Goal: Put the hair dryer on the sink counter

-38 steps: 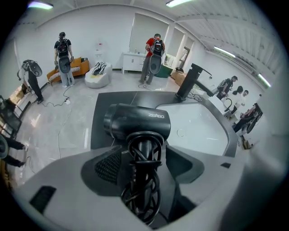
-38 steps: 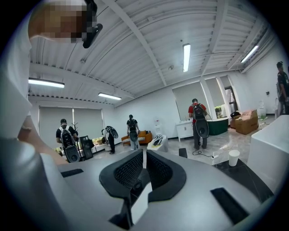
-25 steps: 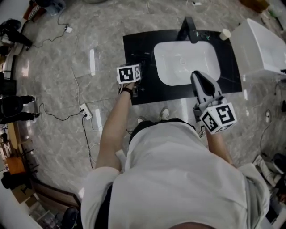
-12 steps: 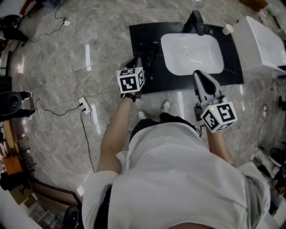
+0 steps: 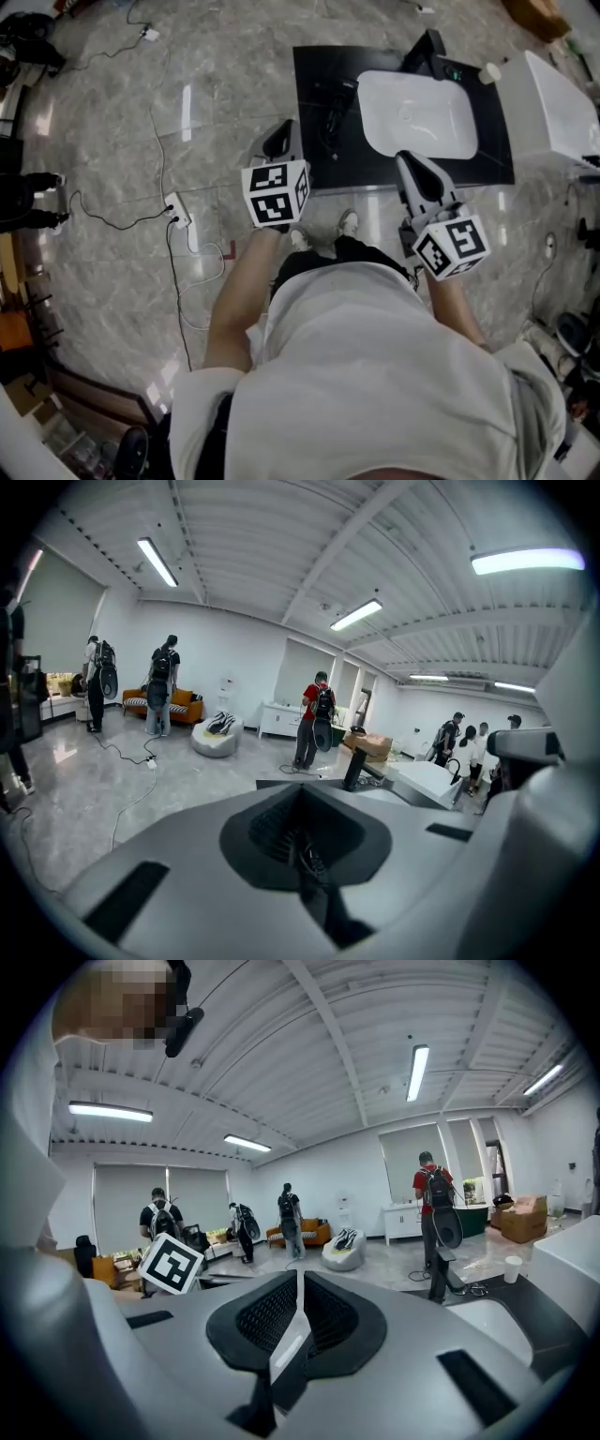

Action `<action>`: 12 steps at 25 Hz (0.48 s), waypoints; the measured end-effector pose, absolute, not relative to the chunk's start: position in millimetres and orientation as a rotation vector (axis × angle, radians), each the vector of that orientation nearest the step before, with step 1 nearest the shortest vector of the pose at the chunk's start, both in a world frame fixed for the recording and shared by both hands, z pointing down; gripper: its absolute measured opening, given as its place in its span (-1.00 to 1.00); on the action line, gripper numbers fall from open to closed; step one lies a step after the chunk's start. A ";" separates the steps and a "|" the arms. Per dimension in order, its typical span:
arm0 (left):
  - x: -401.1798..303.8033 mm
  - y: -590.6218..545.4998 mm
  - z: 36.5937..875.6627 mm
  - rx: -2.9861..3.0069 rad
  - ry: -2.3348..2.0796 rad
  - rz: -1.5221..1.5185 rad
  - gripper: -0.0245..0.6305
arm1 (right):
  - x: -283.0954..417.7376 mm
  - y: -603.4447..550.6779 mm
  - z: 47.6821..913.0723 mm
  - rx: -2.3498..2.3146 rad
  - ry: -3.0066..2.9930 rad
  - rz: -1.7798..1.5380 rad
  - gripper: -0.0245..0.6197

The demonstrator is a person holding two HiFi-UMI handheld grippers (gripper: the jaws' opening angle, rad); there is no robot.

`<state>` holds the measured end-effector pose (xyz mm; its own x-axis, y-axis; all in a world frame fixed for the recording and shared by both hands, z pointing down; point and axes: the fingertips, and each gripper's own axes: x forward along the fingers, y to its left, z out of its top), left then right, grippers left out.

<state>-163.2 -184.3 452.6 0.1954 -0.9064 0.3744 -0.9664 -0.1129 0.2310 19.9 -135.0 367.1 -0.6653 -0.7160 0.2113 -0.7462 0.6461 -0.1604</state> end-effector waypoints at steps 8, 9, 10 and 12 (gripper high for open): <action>-170.2 -120.8 389.2 2.236 -1.942 0.115 -0.92 | 13.1 -132.2 359.8 1.210 -2.752 0.333 -0.78; -172.9 -114.2 381.3 2.251 -1.969 0.112 -0.92 | 13.0 -131.4 356.8 1.202 -2.758 0.322 -0.78; -175.9 -108.2 374.2 2.255 -1.990 0.100 -0.92 | 13.4 -130.7 353.7 1.194 -2.766 0.312 -0.78; -180.8 -98.8 361.5 2.242 -2.017 0.050 -0.92 | 16.3 -130.2 348.7 1.180 -2.781 0.297 -0.78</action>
<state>-180.8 -98.8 361.5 0.1086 -0.9882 0.1081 -0.9923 -0.1013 0.0707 16.3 -130.2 348.7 -0.6931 -0.6998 0.1730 -0.7205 0.6796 -0.1374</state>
